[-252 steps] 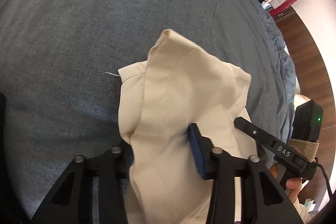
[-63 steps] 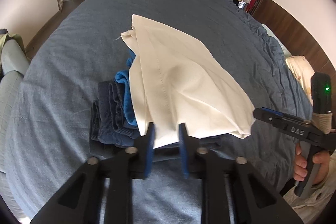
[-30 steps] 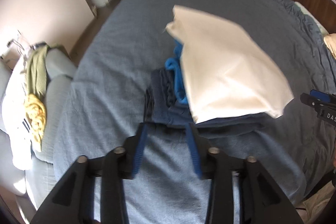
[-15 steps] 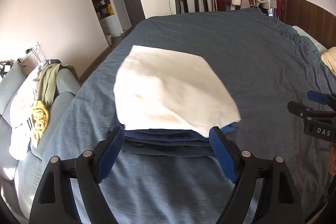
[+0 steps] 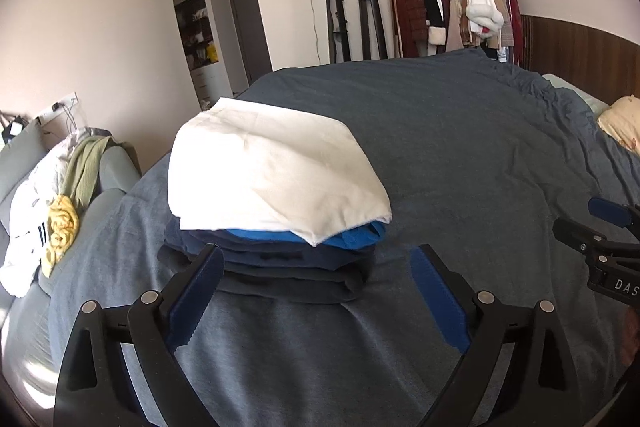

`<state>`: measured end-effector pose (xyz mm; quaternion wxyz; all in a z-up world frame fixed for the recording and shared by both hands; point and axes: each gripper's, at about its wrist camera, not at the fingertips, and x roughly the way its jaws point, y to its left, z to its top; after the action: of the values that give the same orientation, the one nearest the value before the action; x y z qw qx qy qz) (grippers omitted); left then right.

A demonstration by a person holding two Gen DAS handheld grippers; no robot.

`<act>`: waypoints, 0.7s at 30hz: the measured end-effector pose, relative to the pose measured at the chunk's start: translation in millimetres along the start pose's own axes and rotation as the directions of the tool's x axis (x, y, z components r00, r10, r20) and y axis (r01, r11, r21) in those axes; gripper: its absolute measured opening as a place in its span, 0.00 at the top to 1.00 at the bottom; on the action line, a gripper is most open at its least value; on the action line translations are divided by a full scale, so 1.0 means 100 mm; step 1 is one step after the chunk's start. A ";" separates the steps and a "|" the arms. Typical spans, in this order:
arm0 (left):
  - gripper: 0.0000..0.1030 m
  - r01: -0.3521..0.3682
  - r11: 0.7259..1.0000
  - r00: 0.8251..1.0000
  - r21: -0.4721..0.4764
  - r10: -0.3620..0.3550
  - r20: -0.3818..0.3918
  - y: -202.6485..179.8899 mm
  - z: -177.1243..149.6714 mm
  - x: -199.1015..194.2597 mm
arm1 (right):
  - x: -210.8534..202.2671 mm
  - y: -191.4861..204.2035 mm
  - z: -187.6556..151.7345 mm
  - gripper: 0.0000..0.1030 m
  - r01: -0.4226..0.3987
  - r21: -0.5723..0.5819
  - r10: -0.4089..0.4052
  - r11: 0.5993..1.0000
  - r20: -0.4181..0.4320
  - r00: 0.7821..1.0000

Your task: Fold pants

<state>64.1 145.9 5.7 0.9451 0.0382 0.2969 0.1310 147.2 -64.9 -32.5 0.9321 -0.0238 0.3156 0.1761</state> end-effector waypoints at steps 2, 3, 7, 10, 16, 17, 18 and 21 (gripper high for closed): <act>0.07 0.002 1.000 1.000 -0.019 -0.001 0.011 -0.02 -0.08 -0.06 | -0.06 0.00 -0.06 0.22 -0.003 0.000 0.003 1.000 0.026 1.000; 0.07 0.004 1.000 1.000 -0.021 -0.003 0.015 -0.04 -0.12 -0.09 | -0.10 -0.02 -0.09 0.22 -0.006 0.009 0.006 1.000 0.036 0.999; 0.06 -0.004 1.000 0.999 0.005 0.004 0.041 -0.12 -0.19 -0.26 | -0.27 -0.08 -0.17 0.22 -0.011 0.048 0.009 0.999 0.049 0.999; 0.04 0.003 1.000 0.998 0.027 -0.004 0.055 -0.17 -0.19 -0.40 | -0.43 -0.10 -0.23 0.22 0.011 0.053 -0.015 0.999 0.063 0.998; 0.02 0.031 0.999 0.994 0.036 -0.035 0.106 -0.23 -0.25 -0.72 | -0.73 -0.13 -0.33 0.22 0.025 0.082 -0.031 0.996 0.068 0.997; 0.02 0.031 0.999 0.993 0.034 -0.034 0.110 -0.23 -0.27 -0.76 | -0.79 -0.13 -0.35 0.22 0.038 0.081 -0.045 0.996 0.078 0.996; 0.02 0.026 0.999 0.993 0.033 -0.029 0.112 -0.23 -0.29 -0.81 | -0.84 -0.13 -0.37 0.22 0.046 0.081 -0.053 0.996 0.085 0.995; 0.02 0.033 0.999 0.993 0.020 -0.035 0.109 -0.22 -0.36 -0.95 | -0.97 -0.13 -0.42 0.22 0.058 0.079 -0.065 0.995 0.096 0.993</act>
<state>-26.7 98.3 25.5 0.9616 0.0491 0.2464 0.1100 55.2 -113.7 -9.3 0.9517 0.0107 0.2750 0.1360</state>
